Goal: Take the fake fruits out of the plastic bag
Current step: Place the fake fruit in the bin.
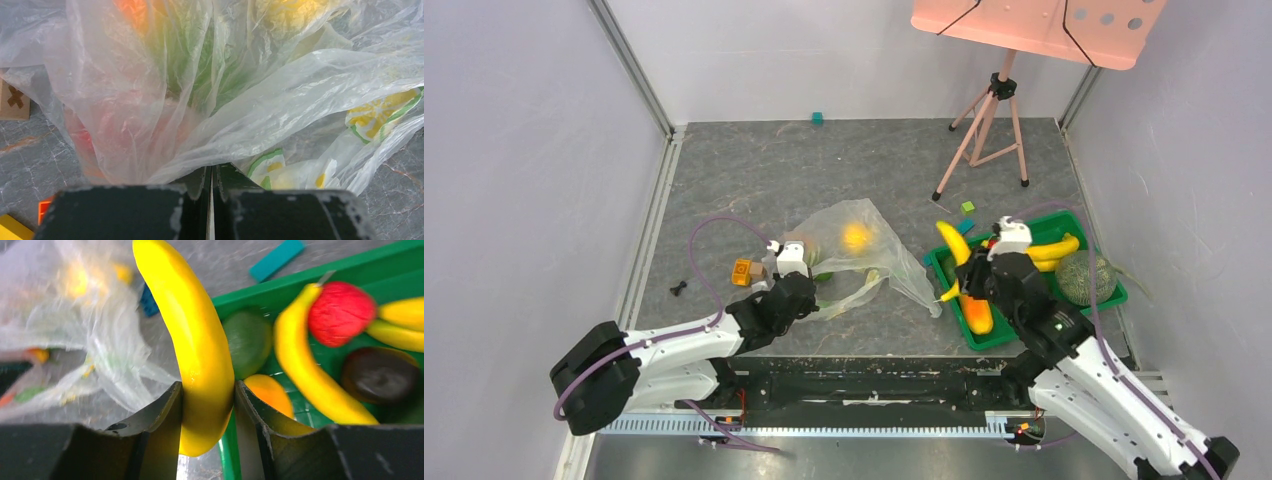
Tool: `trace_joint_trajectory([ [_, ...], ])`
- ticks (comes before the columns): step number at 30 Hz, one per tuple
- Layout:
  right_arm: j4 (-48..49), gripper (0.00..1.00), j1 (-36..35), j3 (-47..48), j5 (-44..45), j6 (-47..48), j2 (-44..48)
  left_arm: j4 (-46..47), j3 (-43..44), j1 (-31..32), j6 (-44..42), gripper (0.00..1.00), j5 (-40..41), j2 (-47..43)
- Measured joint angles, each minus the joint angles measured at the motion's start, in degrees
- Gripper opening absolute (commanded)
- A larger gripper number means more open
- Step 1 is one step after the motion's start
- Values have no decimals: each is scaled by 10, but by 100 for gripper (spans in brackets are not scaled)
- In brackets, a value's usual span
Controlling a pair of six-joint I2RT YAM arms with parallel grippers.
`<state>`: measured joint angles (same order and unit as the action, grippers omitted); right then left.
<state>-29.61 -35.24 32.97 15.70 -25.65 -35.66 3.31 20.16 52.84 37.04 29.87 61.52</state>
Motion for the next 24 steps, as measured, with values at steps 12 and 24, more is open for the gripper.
trace_joint_trajectory([
  [12,-85,22,17,-14,234,-124,86,0,0,0,0,2,0,2],
  [24,-113,26,19,-84,320,-205,133,-1,0,0,0,2,-4,0],
])
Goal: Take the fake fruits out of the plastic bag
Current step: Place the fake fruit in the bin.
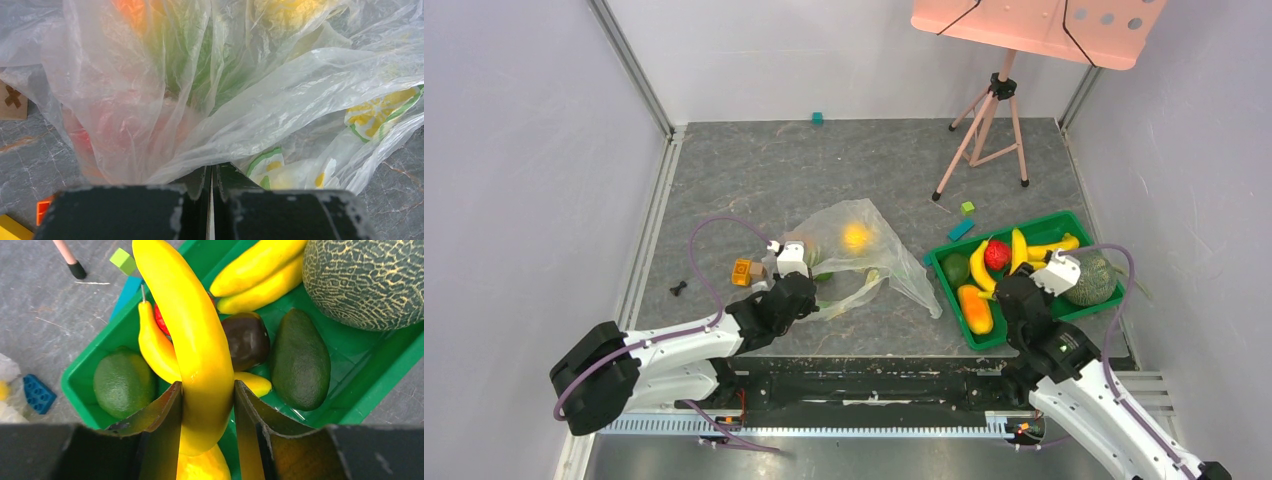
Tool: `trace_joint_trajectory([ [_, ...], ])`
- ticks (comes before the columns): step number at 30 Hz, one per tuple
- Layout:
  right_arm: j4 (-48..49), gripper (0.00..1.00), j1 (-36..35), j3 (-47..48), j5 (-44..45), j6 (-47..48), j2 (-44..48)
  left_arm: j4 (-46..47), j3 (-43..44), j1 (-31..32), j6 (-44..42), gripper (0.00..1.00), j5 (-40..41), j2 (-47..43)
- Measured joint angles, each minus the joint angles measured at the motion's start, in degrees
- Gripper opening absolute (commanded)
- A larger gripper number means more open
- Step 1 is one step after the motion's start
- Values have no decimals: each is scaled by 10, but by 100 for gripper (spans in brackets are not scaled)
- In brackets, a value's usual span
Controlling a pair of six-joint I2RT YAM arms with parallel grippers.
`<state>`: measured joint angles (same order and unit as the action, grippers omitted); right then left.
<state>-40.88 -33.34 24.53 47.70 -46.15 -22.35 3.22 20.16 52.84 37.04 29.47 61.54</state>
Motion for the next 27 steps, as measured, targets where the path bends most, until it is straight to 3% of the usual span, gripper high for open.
trace_joint_trajectory([
  [5,-1,27,0,-17,9,-19,-20,0,0,0,0,2,0,0],
  [14,1,39,0,-43,19,-41,-12,1,0,0,0,2,0,0],
  [20,8,70,0,-48,20,-49,-17,1,0,0,0,2,0,0],
  [27,11,84,1,-48,24,-50,-16,1,0,0,0,2,0,0],
])
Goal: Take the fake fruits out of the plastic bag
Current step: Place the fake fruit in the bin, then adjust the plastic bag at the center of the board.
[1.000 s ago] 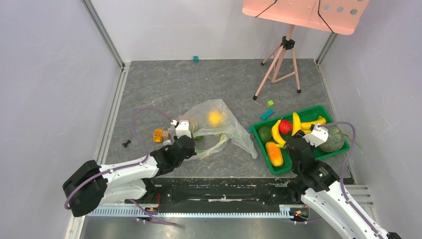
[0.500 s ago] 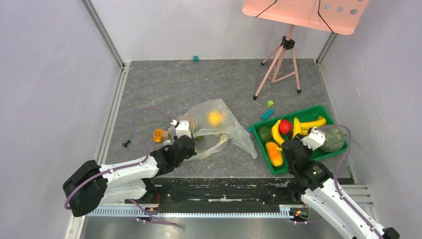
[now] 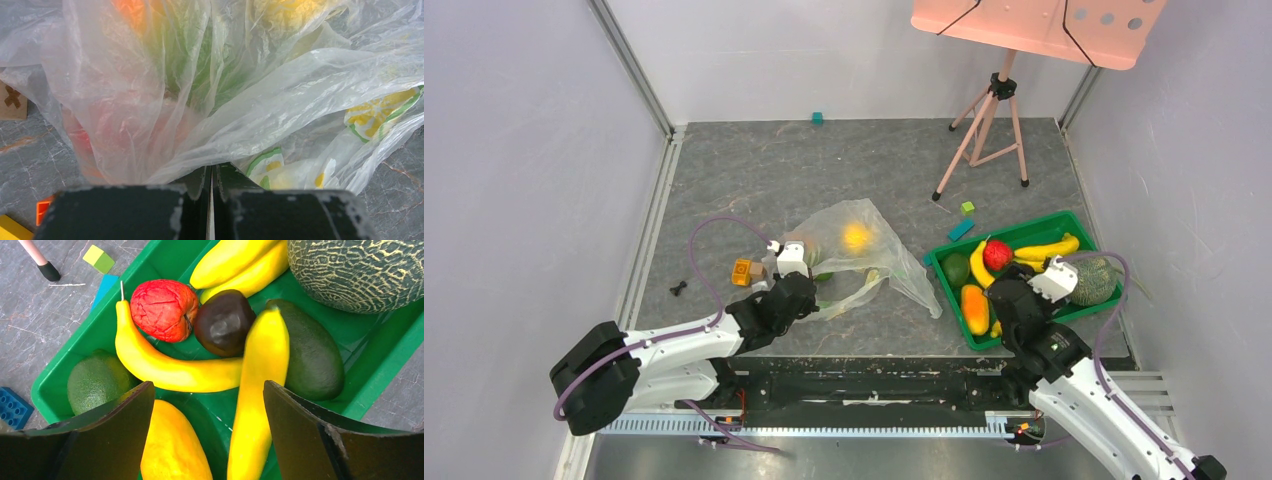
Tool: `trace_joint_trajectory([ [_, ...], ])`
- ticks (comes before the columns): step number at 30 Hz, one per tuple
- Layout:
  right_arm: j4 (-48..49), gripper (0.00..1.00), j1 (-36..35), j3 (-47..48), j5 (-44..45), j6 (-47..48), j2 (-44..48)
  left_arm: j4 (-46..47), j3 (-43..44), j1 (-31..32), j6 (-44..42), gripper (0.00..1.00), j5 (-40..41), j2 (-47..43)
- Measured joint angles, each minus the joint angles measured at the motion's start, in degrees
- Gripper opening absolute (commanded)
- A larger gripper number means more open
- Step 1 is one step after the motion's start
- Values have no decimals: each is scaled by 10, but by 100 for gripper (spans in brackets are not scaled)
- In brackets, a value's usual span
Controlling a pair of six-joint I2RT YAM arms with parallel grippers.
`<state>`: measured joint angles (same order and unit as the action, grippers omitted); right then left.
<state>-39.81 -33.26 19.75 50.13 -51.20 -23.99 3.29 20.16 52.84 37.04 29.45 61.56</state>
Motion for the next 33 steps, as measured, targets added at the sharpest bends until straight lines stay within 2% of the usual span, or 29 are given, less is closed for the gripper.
trace_joint_trajectory([
  [6,-13,92,0,7,13,2,8,0,0,0,0,2,0,0],
  [9,-14,92,0,23,14,17,7,0,0,0,0,2,0,0],
  [16,65,84,1,47,-37,114,-24,0,0,0,0,2,0,0],
  [21,166,76,-4,55,-151,175,-121,0,0,0,0,2,0,-2],
  [25,231,69,-69,56,-205,199,-184,0,0,0,0,2,0,-4],
  [29,275,61,-181,87,-227,234,-250,1,0,0,0,2,0,-5],
  [33,337,57,-239,113,-271,271,-290,2,0,0,0,2,0,-5],
])
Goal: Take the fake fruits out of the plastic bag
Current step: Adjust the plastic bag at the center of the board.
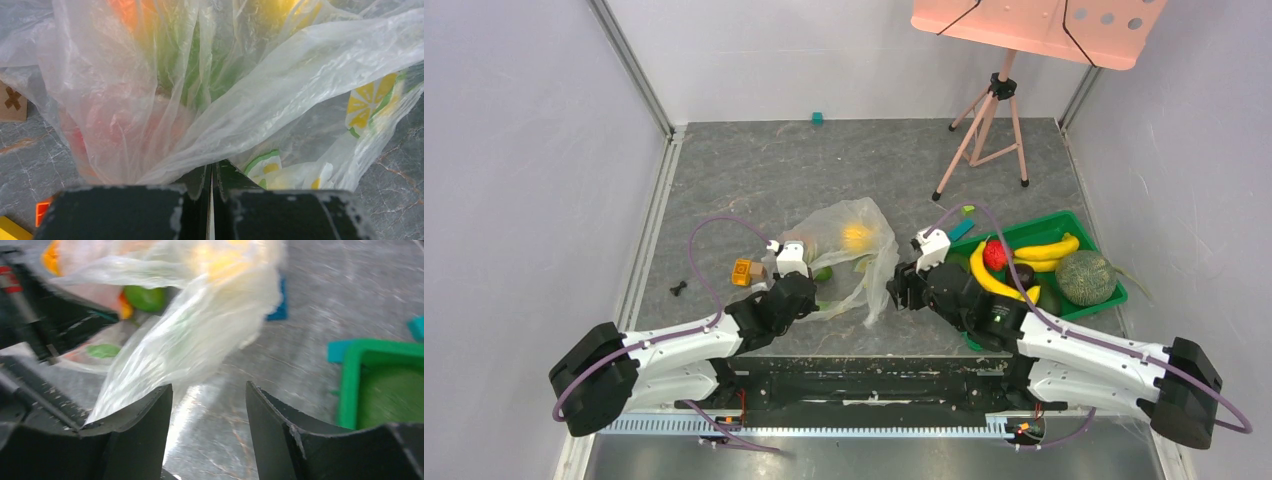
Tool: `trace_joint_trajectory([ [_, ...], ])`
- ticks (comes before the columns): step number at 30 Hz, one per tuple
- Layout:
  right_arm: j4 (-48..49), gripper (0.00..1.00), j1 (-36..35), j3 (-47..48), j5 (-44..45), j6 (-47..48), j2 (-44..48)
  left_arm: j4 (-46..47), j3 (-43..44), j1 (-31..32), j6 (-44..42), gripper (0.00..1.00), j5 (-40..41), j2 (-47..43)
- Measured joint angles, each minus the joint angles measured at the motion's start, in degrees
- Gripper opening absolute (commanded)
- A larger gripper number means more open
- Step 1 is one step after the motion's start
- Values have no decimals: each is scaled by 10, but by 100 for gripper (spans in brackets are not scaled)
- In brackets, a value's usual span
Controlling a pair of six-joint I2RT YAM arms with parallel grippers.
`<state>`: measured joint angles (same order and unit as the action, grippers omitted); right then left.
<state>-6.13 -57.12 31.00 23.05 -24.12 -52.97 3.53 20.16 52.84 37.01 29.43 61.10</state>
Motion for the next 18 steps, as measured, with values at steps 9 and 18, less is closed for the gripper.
trace_joint_trajectory([
  [9,92,58,-37,24,-109,50,-63,0,0,0,0,2,0,0],
  [18,133,58,-83,81,-198,97,-119,0,0,0,0,2,1,0],
])
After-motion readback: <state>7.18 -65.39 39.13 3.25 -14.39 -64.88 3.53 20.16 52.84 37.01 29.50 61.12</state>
